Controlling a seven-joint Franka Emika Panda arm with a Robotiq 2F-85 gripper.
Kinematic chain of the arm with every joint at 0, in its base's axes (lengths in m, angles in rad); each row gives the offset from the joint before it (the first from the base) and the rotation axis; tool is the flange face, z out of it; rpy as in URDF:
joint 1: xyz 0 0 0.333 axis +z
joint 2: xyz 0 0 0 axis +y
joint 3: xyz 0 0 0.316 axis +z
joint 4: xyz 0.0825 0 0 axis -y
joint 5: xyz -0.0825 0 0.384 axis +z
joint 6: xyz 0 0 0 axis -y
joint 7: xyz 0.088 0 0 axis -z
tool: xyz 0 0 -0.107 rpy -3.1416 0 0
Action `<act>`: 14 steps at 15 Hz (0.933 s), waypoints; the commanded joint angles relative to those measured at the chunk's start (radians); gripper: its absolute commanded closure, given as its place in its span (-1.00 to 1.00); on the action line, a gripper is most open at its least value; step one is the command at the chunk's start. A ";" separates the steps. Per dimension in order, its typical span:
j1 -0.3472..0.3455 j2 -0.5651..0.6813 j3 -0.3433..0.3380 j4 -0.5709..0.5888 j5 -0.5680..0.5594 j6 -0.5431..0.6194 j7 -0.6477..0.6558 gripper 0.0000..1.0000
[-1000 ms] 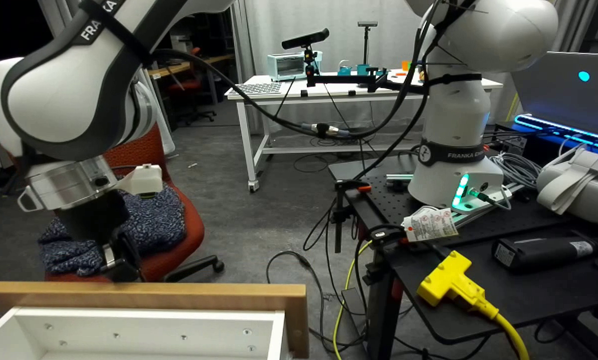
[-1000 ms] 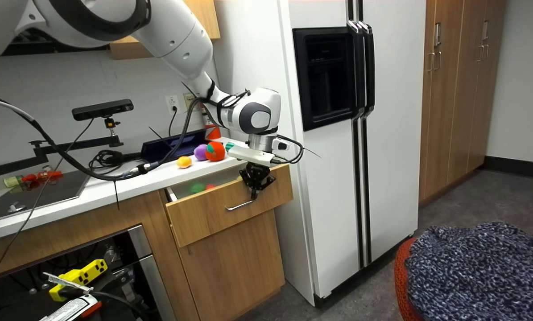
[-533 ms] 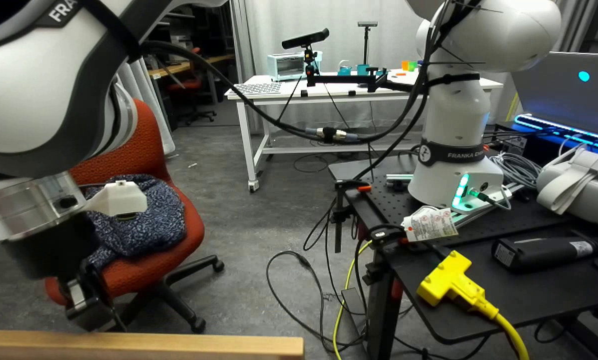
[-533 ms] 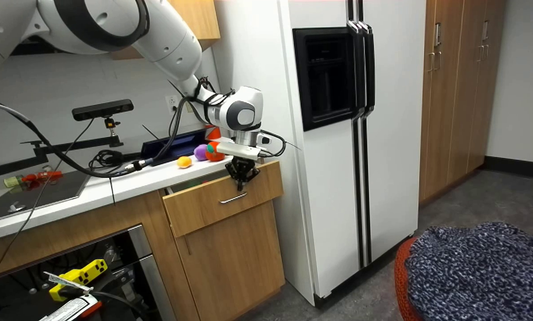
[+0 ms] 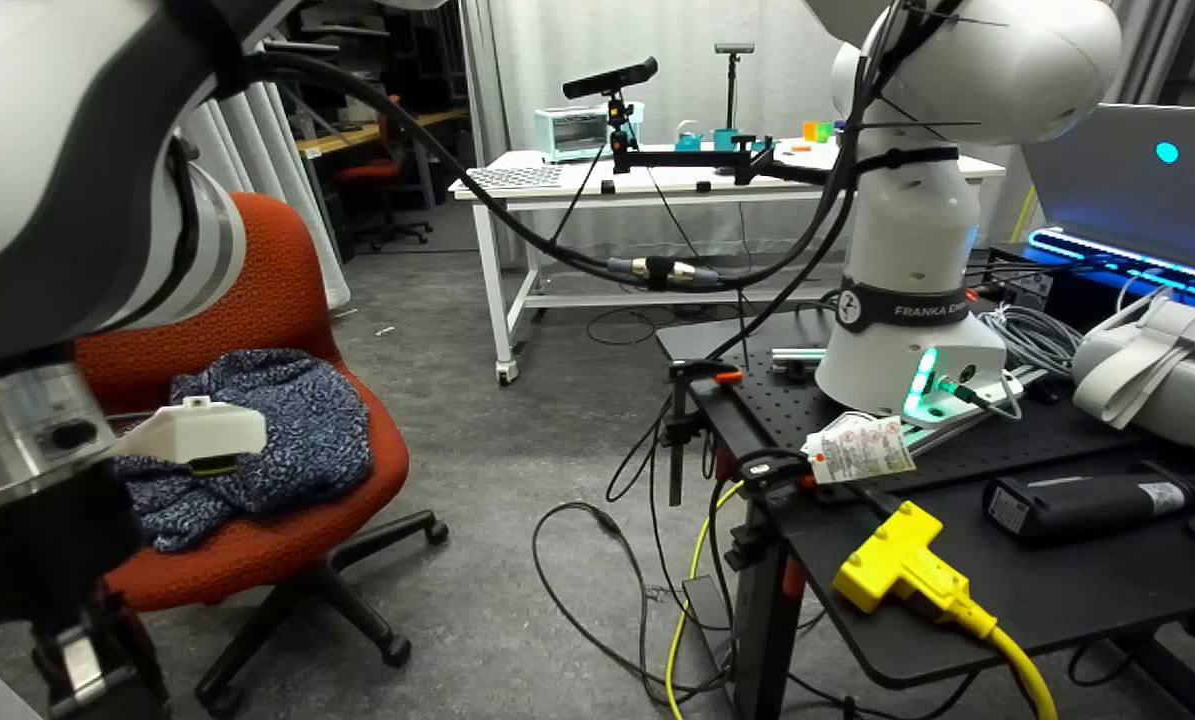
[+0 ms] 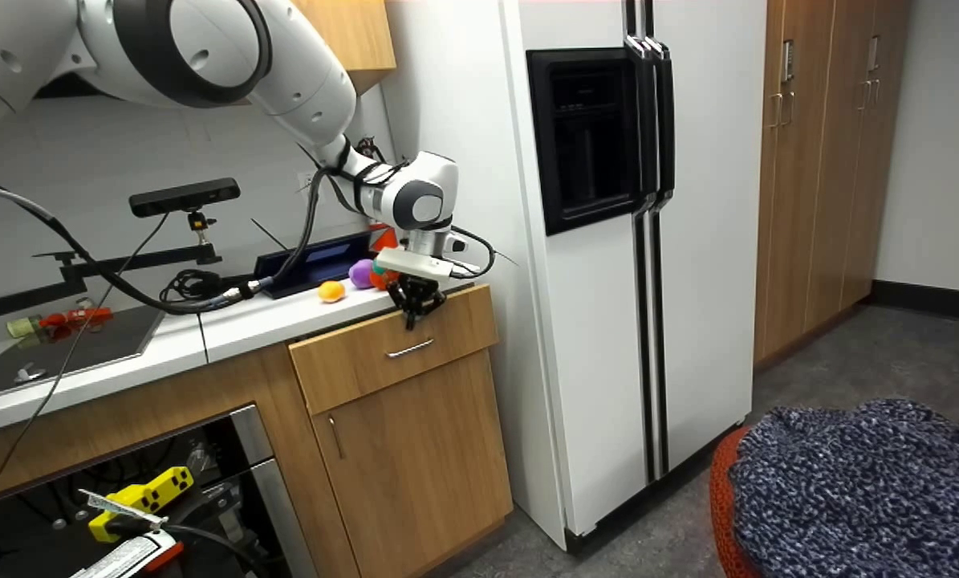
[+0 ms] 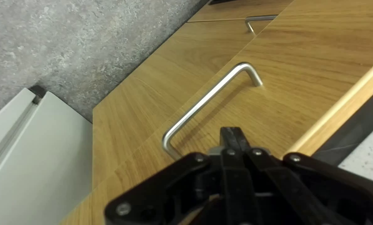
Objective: Close the top drawer
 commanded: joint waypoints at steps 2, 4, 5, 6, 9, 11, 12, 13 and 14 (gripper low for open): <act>-0.006 0.042 0.060 0.064 0.062 -0.050 -0.085 1.00; -0.003 0.049 0.076 0.071 0.071 -0.063 -0.103 1.00; -0.002 0.050 0.082 0.073 0.075 -0.067 -0.111 1.00; -0.002 0.049 0.083 0.072 0.076 -0.074 -0.119 1.00; 0.008 0.025 0.063 0.052 0.056 -0.070 -0.119 1.00; 0.015 0.003 0.046 0.032 0.040 -0.055 -0.105 1.00; 0.019 -0.011 0.036 0.018 0.030 -0.043 -0.097 1.00; 0.025 -0.029 0.021 0.000 0.012 -0.027 -0.087 1.00; 0.029 -0.042 0.008 -0.011 -0.005 -0.017 -0.082 1.00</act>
